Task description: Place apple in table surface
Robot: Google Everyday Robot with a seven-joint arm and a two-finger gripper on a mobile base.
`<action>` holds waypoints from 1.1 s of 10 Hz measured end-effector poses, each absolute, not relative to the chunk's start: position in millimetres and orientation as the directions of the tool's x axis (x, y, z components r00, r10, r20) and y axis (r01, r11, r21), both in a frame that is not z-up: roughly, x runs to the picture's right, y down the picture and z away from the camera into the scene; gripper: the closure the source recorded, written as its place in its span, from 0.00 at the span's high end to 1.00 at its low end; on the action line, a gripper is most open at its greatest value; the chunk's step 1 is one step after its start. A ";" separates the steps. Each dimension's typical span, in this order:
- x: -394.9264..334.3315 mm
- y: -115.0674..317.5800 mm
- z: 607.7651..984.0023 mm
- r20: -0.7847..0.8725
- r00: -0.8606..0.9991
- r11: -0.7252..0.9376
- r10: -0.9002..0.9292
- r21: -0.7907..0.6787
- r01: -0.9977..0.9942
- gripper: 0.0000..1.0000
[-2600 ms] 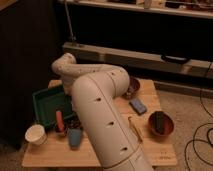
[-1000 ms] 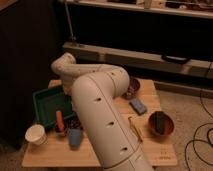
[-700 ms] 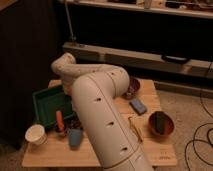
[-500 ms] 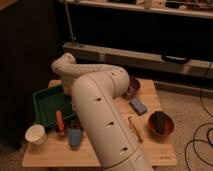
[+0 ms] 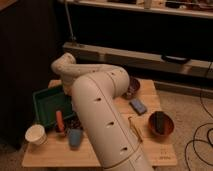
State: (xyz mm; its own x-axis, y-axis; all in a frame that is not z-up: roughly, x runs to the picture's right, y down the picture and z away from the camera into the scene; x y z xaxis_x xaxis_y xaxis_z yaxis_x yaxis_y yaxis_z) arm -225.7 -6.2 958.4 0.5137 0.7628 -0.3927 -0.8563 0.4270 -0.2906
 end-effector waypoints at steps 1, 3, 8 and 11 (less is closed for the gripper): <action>-226.7 -8.0 953.7 -0.396 0.515 0.428 0.760 -0.292 -0.855 0.00; -229.1 -8.6 952.2 -0.395 0.516 0.427 0.760 -0.296 -0.855 0.00; -227.7 -10.6 950.8 -0.384 0.520 0.436 0.763 -0.288 -0.853 0.00; -230.6 -24.0 923.0 -0.349 0.519 0.447 0.780 -0.271 -0.853 0.00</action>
